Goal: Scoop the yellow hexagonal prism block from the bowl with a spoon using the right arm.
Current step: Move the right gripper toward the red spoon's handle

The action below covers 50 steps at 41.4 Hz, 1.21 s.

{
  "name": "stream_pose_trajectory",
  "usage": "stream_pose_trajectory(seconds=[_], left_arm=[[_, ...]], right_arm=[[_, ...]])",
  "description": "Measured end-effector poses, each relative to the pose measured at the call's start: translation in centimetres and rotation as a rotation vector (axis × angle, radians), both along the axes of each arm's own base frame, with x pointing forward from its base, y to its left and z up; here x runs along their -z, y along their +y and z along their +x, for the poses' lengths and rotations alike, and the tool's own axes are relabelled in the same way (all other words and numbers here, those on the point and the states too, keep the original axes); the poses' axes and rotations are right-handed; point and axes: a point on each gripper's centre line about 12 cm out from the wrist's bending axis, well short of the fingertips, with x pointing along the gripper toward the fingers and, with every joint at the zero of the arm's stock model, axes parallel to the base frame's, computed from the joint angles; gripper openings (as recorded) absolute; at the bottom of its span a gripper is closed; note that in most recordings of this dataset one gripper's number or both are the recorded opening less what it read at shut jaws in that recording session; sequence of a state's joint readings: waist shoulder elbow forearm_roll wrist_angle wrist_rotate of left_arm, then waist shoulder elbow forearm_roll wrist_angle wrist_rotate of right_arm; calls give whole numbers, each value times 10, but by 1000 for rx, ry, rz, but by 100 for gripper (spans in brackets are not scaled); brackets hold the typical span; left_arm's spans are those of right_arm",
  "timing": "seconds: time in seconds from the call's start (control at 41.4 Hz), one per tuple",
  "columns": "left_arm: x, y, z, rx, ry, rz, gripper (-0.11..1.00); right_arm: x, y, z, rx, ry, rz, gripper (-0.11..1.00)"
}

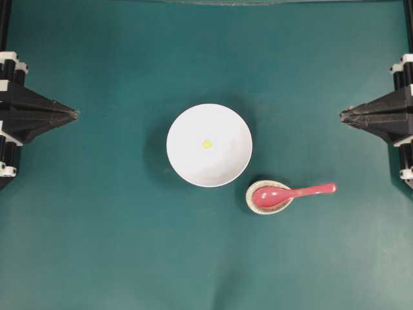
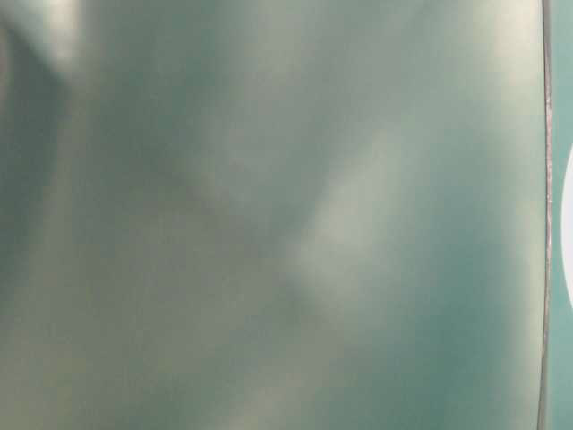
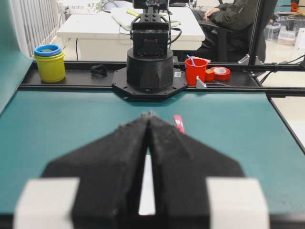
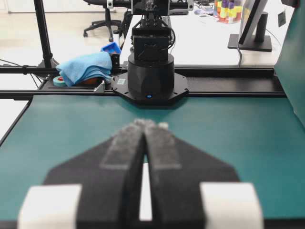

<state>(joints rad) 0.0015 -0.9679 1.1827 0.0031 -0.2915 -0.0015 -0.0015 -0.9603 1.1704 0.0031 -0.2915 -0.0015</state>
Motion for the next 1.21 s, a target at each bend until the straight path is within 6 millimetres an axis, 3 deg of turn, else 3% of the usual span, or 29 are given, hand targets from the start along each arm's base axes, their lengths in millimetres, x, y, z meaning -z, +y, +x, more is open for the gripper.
stream_pose_trajectory(seconds=[0.048,0.097,0.387,0.628,0.749,1.015,1.209], left_arm=[[8,0,2,-1,64,6,5],[12,0,3,1,87,4,0],[15,0,5,0,107,4,0],[15,0,4,1,107,4,0],[15,0,5,1,107,4,0],[14,0,4,0,106,3,0],[15,0,5,0,107,4,0]], right_arm=[[7,0,2,0,31,-1,0],[11,0,4,1,54,0,0],[19,-1,9,2,94,3,2],[33,0,15,1,155,5,37],[48,0,21,2,218,5,48],[85,9,35,-38,318,-1,47],[116,21,34,-85,335,3,47]])
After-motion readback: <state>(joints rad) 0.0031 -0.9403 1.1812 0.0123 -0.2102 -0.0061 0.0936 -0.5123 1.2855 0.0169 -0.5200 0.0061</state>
